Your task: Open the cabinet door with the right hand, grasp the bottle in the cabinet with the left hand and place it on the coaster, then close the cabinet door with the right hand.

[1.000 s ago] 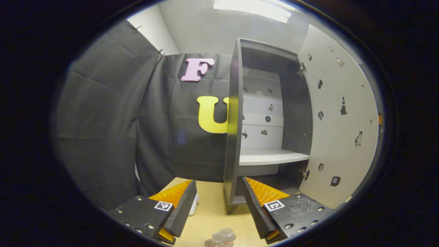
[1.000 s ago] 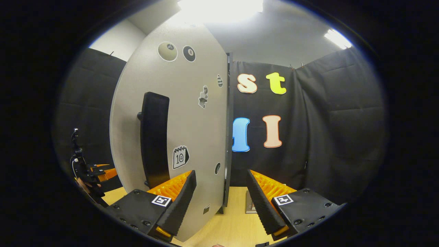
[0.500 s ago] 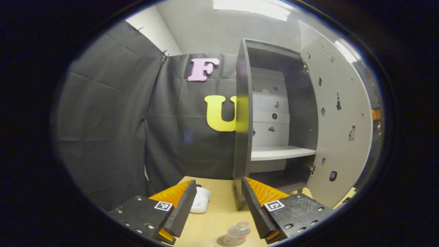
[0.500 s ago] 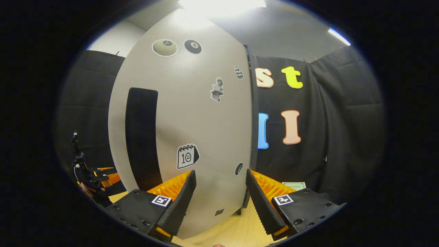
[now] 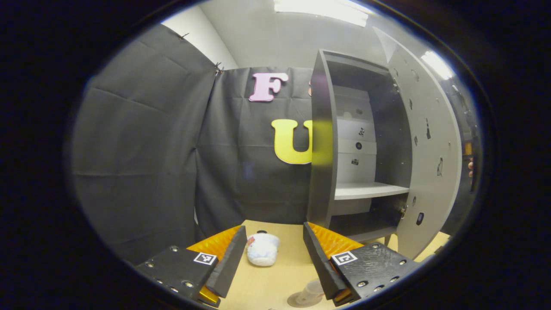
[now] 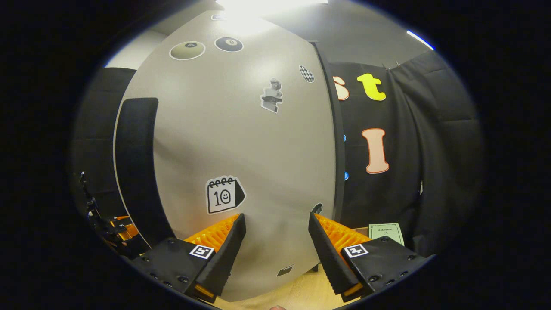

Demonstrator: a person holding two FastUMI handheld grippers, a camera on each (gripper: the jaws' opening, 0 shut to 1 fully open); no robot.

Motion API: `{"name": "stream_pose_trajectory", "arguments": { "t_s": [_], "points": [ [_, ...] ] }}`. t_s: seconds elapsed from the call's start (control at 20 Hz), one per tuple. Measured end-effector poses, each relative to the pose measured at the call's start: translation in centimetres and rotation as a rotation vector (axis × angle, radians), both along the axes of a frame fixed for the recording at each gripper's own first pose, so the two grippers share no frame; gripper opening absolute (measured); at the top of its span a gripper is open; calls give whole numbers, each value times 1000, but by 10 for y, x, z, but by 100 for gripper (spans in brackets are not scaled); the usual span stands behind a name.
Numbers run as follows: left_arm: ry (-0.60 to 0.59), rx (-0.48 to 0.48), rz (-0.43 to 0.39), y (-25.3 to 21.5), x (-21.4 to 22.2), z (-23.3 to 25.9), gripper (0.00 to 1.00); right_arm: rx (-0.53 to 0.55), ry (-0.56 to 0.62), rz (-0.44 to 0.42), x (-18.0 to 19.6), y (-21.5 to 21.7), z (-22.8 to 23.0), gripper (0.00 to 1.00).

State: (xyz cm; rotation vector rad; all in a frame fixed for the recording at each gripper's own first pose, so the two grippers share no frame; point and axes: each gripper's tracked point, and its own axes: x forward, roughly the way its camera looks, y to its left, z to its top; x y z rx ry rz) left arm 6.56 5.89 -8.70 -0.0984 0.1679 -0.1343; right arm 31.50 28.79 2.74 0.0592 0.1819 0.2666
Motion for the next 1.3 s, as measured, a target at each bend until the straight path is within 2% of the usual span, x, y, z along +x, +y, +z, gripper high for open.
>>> {"name": "stream_pose_trajectory", "arguments": {
  "t_s": [0.15,0.2,0.25,0.35,0.4,0.5,0.6,0.65,0.7,0.75,1.05,1.1,1.15,1.3],
  "points": [
    [4,-2,12,5,2,-3,81,26,7,11,8,9,-7,88],
    [5,-1,16,8,2,-3,81,30,5,10,13,11,-6,89],
    [7,0,18,11,2,-3,80,34,4,7,21,15,-6,96],
    [10,5,20,14,1,-5,80,40,7,6,29,20,-10,96],
    [12,9,21,17,2,-7,81,43,11,6,32,24,-12,92],
    [19,18,29,22,2,-10,83,44,22,1,40,26,-17,96],
    [27,16,32,26,1,-13,83,46,33,-4,48,29,-24,92],
    [31,15,33,27,2,-15,83,46,40,-4,51,32,-31,96],
    [33,16,36,29,2,-16,83,43,47,-7,55,35,-35,92],
    [36,18,38,30,2,-17,82,40,52,-12,59,38,-40,96],
    [53,20,57,43,3,-26,80,18,59,-33,71,49,-55,96],
    [59,18,61,47,4,-28,80,24,57,-36,75,51,-56,93],
    [63,14,67,50,3,-30,80,28,63,-35,76,54,-61,97],
    [66,5,76,56,3,-30,81,36,55,-44,83,56,-66,98]
  ]
}}
